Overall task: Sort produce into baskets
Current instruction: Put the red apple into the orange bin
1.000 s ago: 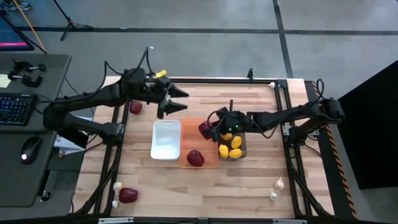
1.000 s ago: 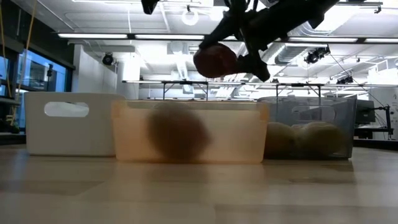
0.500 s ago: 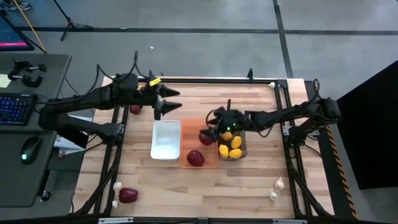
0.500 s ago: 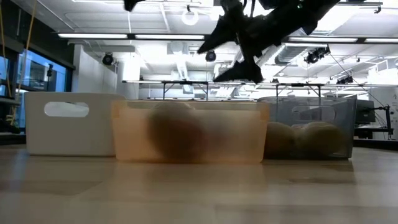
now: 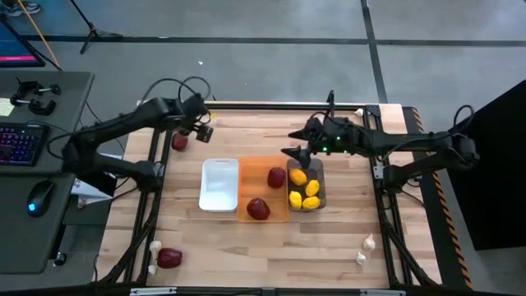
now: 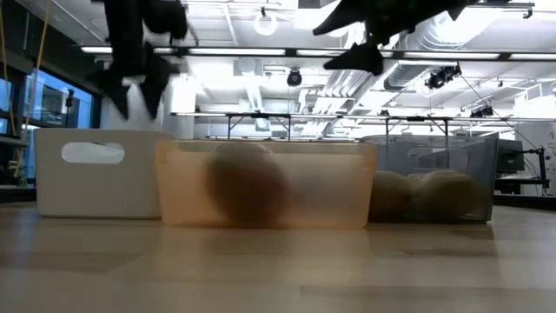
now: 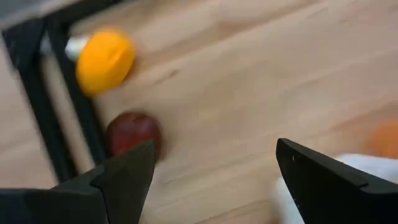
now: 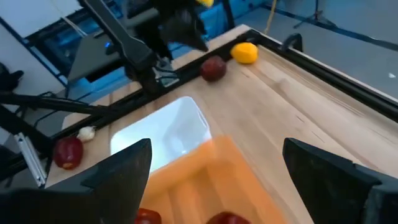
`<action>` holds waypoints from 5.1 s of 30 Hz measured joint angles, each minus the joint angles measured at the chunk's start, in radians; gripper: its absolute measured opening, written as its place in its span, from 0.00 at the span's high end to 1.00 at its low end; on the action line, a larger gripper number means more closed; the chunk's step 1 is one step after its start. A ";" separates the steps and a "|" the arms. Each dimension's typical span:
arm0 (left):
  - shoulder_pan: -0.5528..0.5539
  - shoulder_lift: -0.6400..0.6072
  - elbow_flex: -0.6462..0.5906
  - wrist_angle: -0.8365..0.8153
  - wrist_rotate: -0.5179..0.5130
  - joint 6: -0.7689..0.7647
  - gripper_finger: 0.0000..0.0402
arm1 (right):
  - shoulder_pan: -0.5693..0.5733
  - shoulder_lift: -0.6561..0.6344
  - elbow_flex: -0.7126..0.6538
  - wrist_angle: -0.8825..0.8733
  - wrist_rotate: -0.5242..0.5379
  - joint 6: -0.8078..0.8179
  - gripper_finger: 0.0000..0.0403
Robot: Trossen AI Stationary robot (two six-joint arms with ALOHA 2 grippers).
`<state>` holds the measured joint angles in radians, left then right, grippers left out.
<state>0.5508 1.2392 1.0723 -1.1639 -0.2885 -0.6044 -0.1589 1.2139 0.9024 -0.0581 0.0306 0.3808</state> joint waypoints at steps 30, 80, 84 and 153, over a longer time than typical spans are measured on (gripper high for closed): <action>0.264 0.099 -0.422 0.374 -0.137 -0.065 0.21 | 0.056 0.001 0.000 -0.097 -0.001 0.090 0.13; -0.681 0.244 -0.212 1.182 0.066 -0.087 0.37 | 0.068 0.001 0.000 -0.171 0.070 0.003 0.13; -0.664 0.255 -0.207 1.185 0.070 -0.032 0.36 | 0.068 0.001 0.000 -0.171 0.070 0.003 0.13; -1.623 0.428 -0.003 0.268 0.416 -0.642 0.17 | 0.068 0.001 0.000 -0.247 0.236 0.006 0.13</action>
<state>-1.0720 1.6674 1.0698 -0.8958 0.1270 -1.2465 -0.0914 1.2152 0.9020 -0.3049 0.2665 0.3867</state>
